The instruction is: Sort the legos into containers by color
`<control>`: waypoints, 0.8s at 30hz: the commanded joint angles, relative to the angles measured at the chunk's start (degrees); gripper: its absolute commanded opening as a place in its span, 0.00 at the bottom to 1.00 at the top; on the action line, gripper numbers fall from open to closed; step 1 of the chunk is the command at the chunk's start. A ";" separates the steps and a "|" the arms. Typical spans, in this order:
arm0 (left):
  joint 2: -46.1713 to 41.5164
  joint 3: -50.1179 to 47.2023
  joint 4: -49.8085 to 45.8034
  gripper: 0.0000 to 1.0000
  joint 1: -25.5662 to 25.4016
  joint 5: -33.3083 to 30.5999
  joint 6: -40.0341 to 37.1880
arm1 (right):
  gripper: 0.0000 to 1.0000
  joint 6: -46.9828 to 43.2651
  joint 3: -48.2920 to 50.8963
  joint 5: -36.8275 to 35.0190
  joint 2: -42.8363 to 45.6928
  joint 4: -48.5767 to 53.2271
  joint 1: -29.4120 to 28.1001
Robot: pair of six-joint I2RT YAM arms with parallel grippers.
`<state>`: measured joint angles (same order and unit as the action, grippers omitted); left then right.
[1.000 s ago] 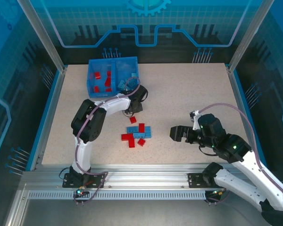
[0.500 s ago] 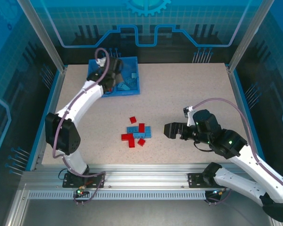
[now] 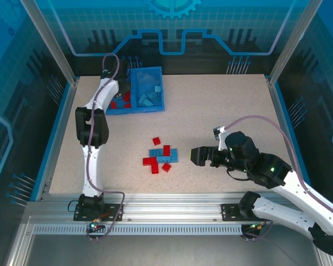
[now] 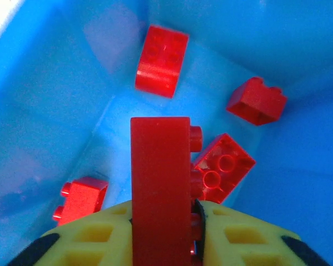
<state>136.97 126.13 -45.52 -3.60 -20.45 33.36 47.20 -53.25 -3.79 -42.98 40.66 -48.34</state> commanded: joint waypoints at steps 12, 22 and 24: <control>-15.66 -10.94 2.12 0.50 0.46 10.81 0.85 | 1.00 -2.97 -4.23 -4.04 -4.13 -1.78 -1.76; -44.92 -30.29 9.59 0.48 -7.95 14.37 -0.34 | 1.00 -4.65 -4.53 -6.17 -8.19 -4.44 -1.45; -51.17 -34.32 10.76 0.48 -11.23 14.28 -2.15 | 1.00 -5.25 -4.82 -5.36 -9.49 -4.26 -1.33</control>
<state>92.12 96.40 -37.47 -11.44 -8.01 33.74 43.44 -56.77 -8.82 -51.29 37.85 -49.25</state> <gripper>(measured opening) 0.483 0.999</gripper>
